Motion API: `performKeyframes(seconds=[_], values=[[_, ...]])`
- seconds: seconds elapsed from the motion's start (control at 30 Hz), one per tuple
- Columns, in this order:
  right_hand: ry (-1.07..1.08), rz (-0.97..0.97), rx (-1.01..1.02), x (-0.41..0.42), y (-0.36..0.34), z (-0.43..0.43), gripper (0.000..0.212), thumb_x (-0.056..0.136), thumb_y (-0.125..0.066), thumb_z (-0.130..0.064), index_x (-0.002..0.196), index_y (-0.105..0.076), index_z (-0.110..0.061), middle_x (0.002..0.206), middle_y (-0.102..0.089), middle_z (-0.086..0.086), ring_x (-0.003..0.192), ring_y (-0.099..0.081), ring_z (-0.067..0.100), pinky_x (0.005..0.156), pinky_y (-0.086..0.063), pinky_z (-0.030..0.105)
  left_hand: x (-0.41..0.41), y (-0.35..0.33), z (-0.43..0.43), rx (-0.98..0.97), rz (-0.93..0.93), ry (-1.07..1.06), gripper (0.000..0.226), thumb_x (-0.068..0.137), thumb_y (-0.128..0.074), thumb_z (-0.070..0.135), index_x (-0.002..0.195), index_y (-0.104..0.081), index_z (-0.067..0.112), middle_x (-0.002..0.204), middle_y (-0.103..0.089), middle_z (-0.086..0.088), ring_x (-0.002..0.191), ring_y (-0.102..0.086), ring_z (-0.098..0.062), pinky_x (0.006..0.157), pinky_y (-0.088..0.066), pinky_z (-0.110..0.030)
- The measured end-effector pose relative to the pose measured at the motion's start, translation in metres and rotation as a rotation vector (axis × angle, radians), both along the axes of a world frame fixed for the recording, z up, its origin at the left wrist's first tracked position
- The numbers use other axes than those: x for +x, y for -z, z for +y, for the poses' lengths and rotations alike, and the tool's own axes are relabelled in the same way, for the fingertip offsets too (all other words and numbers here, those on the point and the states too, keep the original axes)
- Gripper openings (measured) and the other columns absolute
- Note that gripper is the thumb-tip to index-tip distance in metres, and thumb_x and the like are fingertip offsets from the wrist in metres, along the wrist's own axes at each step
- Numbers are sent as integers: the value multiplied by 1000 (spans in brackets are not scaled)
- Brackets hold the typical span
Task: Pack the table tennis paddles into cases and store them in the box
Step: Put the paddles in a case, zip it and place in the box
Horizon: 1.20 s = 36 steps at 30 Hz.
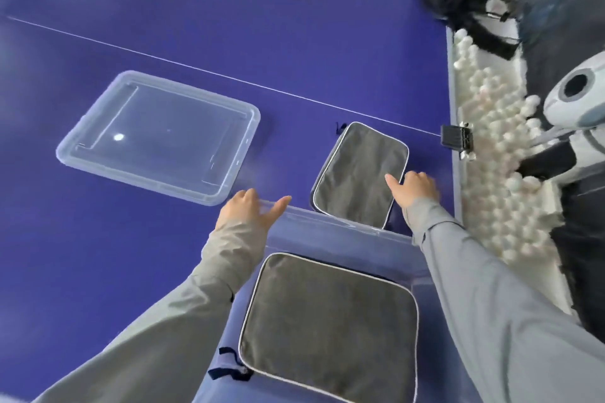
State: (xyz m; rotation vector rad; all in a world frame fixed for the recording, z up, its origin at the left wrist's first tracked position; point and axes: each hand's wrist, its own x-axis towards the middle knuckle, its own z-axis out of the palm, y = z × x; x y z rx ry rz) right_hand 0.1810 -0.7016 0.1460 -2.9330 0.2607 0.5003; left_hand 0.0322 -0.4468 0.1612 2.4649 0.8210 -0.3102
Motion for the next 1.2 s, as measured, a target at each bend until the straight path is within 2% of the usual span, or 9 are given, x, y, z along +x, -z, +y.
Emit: performKeyframes(seconds=[0.23, 0.43, 0.53, 0.63, 0.77, 0.87, 0.93, 1.03, 1.2], values=[[243, 271, 47, 34, 61, 6, 83, 85, -40, -69, 140, -39, -7, 144, -39, 14, 134, -33, 33, 109, -30, 44, -4, 3, -2, 31, -13, 12, 53, 81, -50, 64, 73, -38, 13, 86, -46, 1, 84, -51, -25, 68, -32, -28], [388, 59, 277, 42, 68, 21, 75, 82, -66, -46, 129, -34, 3, 135, -48, 23, 123, -49, 39, 97, -41, 43, -5, -2, -3, 57, -13, 23, 54, 84, -48, 63, 92, -49, 9, 103, -56, -5, 88, -51, -24, 71, -36, -29], [373, -64, 356, 40, 57, 28, 64, 84, -66, -39, 122, -34, 1, 128, -54, 27, 116, -53, 43, 92, -43, 44, -4, -3, -2, 55, -16, 32, 56, 85, -47, 63, 95, -51, 8, 107, -57, -6, 96, -54, -27, 72, -36, -29], [313, -236, 404, 37, 33, 36, 57, 86, -65, -32, 122, -34, 0, 125, -56, 28, 112, -54, 45, 89, -43, 43, -4, -6, -1, 44, -4, 47, 53, 85, -46, 63, 87, -44, 10, 106, -57, -8, 88, -50, -25, 70, -34, -29], [209, -425, 442, 22, -13, 50, 48, 87, -64, -24, 119, -37, -2, 119, -60, 26, 107, -56, 45, 87, -42, 42, -6, -10, -1, -17, -46, 51, 61, 86, -45, 63, 101, -54, 5, 110, -58, -8, 103, -54, -29, 75, -35, -30], [158, -585, 550, -2, -56, 63, 47, 86, -64, -25, 117, -38, -1, 113, -62, 19, 102, -58, 39, 83, -41, 37, -15, -16, 4, -216, -240, -36, 49, 92, -45, 51, 109, -58, 8, 116, -57, -5, 113, -51, -24, 96, -39, -35], [154, -675, 719, -25, -87, 78, 48, 84, -66, -27, 117, -40, -3, 106, -63, 10, 95, -61, 28, 76, -41, 26, -27, -25, 18, -429, -423, -161, 38, 95, -46, 42, 114, -58, 11, 120, -55, -5, 114, -51, -21, 102, -36, -37], [140, -675, 1016, -80, -125, 116, 47, 81, -69, -31, 115, -42, -14, 102, -61, -4, 80, -60, 3, 65, -42, 6, -54, -46, 66, -719, -567, -339, 27, 95, -43, 44, 107, -54, 23, 115, -54, -1, 101, -54, -17, 84, -41, -29], [36, -431, 1216, -214, -129, 216, 39, 79, -73, -35, 107, -48, -26, 97, -67, -11, 84, -64, -3, 71, -49, 13, -125, -91, 191, -1122, -616, -333, 29, 94, -41, 50, 109, -52, 27, 86, -65, 12, 65, -65, -1, 55, -51, -19]])
